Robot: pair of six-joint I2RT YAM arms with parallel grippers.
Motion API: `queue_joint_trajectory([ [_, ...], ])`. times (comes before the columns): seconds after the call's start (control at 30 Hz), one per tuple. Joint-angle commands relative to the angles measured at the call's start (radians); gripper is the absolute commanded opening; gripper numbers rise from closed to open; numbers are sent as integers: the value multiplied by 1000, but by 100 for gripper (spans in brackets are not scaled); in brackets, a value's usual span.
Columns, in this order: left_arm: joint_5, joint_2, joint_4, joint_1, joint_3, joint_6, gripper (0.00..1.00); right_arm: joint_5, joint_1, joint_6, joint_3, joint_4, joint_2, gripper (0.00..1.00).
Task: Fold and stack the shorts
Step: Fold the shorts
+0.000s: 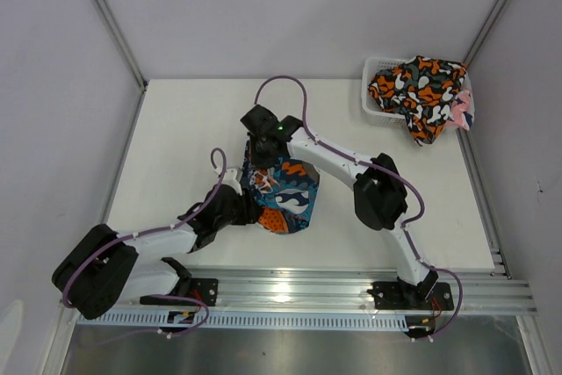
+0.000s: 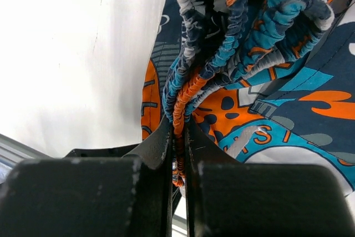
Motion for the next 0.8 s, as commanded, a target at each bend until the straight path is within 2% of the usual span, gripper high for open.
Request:
queue_joint_trajectory([
  [0.0,-4,-8,-68,-13,-30,-16,54,-16,12,-29,35,0,-15,4],
  [0.03,-4,-8,-69,-13,-30,-16,54,-25,16,-38,35,0,-8,5],
  [0.13,-1,-10,-72,-13,-31,-16,54,-34,19,-55,40,-3,25,20],
  [0.27,6,-26,-86,-19,-39,-28,59,-62,22,-92,50,-4,54,71],
  [0.33,13,-57,-120,-24,-48,-36,64,-68,22,-97,46,6,48,73],
  [0.37,11,-74,-138,-28,-51,-47,70,-70,20,-98,44,11,45,73],
  [0.57,-7,-347,-386,-32,-28,-80,87,-97,3,-98,46,26,33,78],
  [0.7,-24,-482,-557,-32,-2,-102,93,-99,-6,-100,35,40,7,80],
  [0.77,-41,-533,-606,-32,12,-108,99,-102,-11,-101,11,64,-39,80],
])
